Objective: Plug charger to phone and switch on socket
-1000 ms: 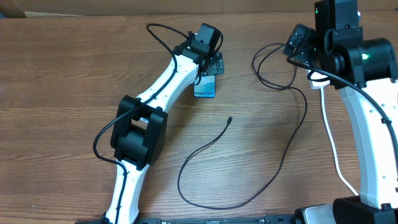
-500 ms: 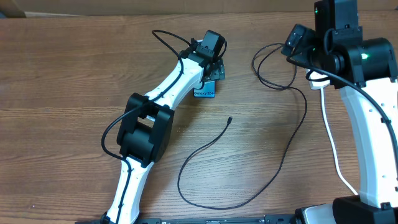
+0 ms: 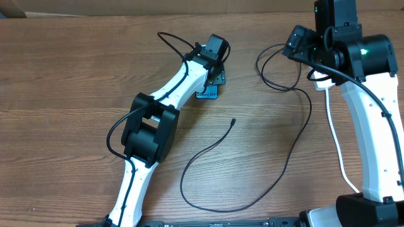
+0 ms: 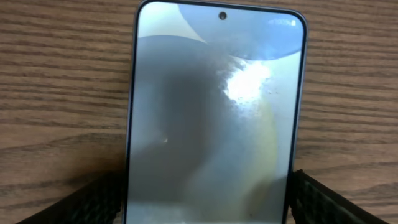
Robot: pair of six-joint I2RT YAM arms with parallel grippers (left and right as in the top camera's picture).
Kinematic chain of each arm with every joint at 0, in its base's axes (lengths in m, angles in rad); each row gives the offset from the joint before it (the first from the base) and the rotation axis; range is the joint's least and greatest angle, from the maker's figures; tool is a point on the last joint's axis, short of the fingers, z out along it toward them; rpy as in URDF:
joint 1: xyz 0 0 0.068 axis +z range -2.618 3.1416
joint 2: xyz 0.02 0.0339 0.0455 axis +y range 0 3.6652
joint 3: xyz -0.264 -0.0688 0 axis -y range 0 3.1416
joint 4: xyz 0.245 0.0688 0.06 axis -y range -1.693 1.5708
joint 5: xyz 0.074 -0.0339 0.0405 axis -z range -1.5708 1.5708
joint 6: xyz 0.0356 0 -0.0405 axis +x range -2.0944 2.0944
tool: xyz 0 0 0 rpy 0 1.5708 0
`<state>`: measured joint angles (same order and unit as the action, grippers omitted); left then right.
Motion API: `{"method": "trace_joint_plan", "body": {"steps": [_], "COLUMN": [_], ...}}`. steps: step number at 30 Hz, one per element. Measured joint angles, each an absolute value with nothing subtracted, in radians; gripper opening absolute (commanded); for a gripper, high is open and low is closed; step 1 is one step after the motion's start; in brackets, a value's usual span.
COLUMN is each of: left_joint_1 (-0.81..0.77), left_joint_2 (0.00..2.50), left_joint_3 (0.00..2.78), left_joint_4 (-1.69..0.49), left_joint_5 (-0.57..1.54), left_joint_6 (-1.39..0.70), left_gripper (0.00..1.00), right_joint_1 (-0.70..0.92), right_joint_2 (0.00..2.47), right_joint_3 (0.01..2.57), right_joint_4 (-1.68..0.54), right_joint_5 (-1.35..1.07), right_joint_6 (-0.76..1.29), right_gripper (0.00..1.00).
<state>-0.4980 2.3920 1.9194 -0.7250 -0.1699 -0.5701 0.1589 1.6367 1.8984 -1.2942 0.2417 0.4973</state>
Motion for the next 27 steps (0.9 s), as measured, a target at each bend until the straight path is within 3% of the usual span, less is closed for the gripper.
{"method": "trace_joint_plan", "body": {"steps": [5, 9, 18, 22, 27], "left_joint_1": [-0.498, -0.498, -0.497, -0.495, -0.495], "left_joint_2": [2.392, 2.392, 2.392, 2.392, 2.392], "left_joint_3": [1.920, 1.920, 1.952, 1.957, 1.960], "left_joint_4": [-0.736, -0.749, -0.896, -0.921, -0.927], "left_joint_5": [-0.170, -0.170, -0.092, -0.064, -0.049], "left_joint_6": [-0.570, -0.566, -0.562, -0.546, -0.531], "left_gripper": [0.80, 0.87, 0.83, 0.75, 0.75], "right_joint_1": [0.159, 0.159, 0.159, 0.159, 0.159], "right_joint_2": [1.637, 1.637, 1.637, 1.637, 1.637], "right_joint_3": [1.898, 1.898, 1.898, 1.898, 1.898], "right_joint_4": [-1.295, -1.294, -1.295, -1.295, -1.295], "right_joint_5": [0.240, 0.240, 0.240, 0.240, 0.240], "right_joint_6": [0.497, 0.498, 0.497, 0.497, 0.497], "right_gripper": [1.00, 1.00, 1.00, 1.00, 1.00]}}
